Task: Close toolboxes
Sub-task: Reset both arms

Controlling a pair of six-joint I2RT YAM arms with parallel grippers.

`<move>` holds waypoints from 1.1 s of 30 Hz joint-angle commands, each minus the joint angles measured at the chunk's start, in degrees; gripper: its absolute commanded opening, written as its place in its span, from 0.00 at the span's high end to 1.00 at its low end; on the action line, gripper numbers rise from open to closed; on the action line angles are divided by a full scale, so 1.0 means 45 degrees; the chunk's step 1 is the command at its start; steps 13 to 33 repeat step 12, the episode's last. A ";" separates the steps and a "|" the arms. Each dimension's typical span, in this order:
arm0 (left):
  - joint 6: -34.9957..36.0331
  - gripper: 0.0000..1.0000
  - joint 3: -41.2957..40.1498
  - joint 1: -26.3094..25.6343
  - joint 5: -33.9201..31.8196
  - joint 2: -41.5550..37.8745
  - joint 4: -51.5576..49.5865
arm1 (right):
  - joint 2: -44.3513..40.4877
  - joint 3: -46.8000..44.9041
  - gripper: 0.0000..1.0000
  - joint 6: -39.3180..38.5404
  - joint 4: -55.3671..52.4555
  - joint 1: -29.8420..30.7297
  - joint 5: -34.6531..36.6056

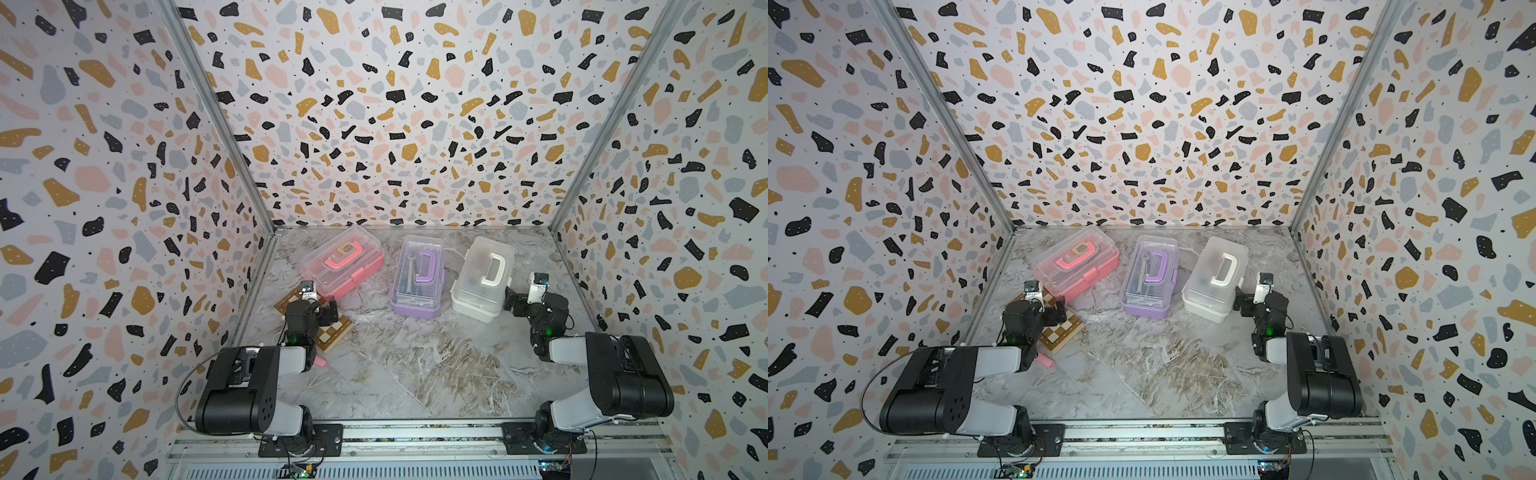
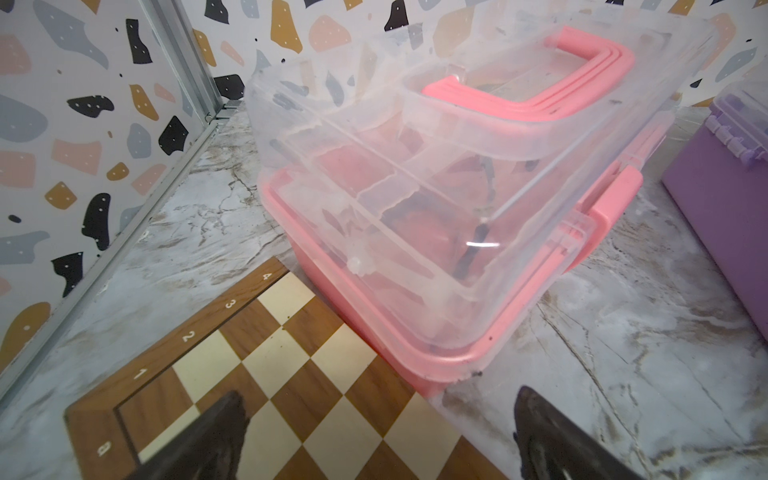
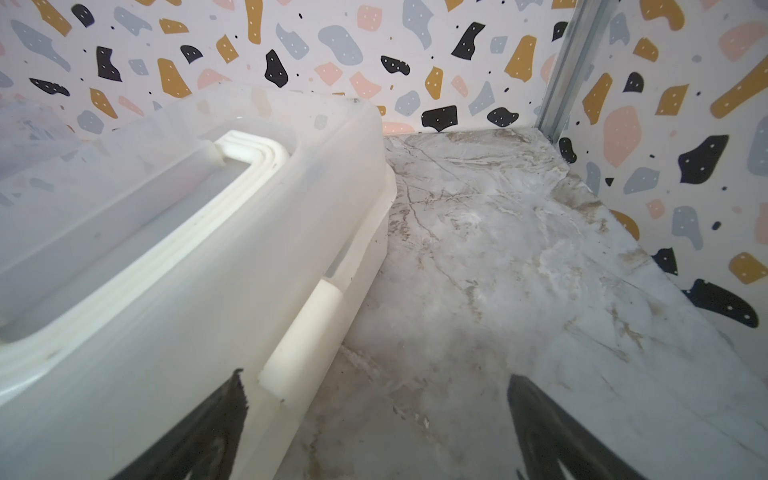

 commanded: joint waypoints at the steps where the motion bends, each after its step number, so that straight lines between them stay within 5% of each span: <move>1: 0.0237 0.01 0.0262 -0.0069 -0.0038 -0.0010 0.0471 | 0.0195 -0.0348 0.00 -0.0053 -0.0133 0.0089 0.0739; 5: 0.0201 0.01 0.0330 -0.0074 -0.0116 0.0038 0.0366 | 0.0139 -0.0317 0.00 -0.0582 -0.0377 0.0093 -0.0521; 33: 0.0200 0.01 0.0333 -0.0078 -0.0117 0.0032 0.0312 | 0.0167 -0.0314 0.00 -0.0579 -0.0300 0.0090 -0.0513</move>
